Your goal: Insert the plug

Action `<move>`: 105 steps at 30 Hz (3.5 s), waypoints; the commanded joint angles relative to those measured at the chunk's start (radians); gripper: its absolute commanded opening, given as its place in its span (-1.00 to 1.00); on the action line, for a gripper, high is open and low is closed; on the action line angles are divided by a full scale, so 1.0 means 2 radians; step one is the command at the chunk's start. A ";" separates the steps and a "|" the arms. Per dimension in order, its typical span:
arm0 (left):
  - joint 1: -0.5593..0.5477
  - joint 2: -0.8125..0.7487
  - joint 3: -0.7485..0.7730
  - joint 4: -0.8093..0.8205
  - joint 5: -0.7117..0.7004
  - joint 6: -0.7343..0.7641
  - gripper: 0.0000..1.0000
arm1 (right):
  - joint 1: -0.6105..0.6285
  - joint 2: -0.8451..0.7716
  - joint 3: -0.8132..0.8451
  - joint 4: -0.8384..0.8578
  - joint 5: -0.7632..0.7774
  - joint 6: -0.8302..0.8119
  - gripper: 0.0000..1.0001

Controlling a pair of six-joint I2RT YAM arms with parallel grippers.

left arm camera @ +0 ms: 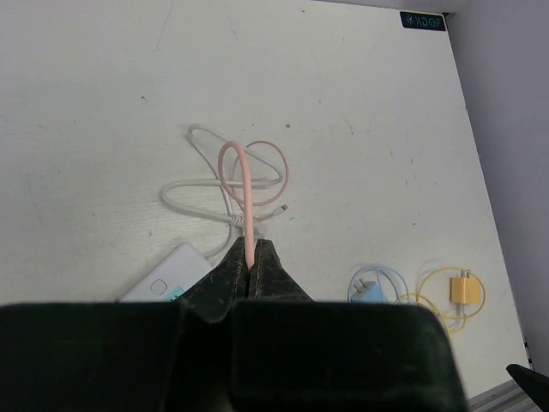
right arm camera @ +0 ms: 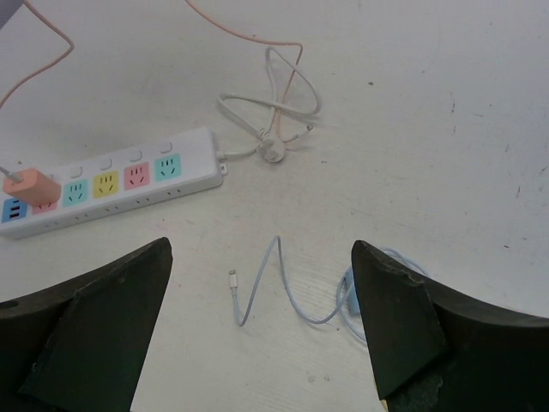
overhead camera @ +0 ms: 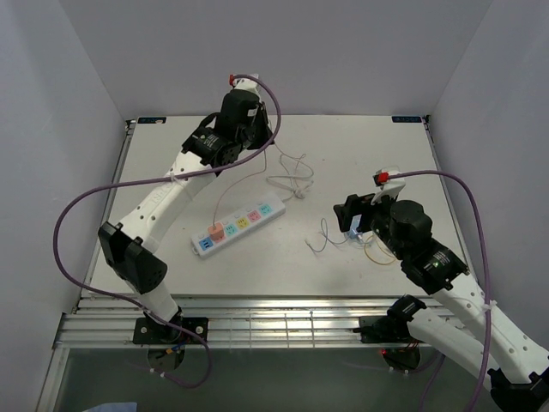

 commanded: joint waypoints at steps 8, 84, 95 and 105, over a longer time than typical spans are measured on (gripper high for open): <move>-0.002 -0.107 -0.067 0.080 -0.093 -0.003 -1.00 | -0.002 -0.014 -0.008 0.034 -0.005 -0.018 0.80; 0.190 -0.169 -0.150 -0.006 -0.182 -0.151 -1.00 | 0.027 0.771 0.656 0.308 -0.304 -0.168 -0.81; 0.384 -0.137 -0.302 0.021 -0.131 -0.184 -1.00 | 0.078 0.901 0.707 0.295 -0.308 -0.025 0.33; 0.417 -0.081 -0.287 0.014 -0.114 -0.197 -0.35 | 0.075 0.721 0.546 0.224 -0.266 -0.065 0.67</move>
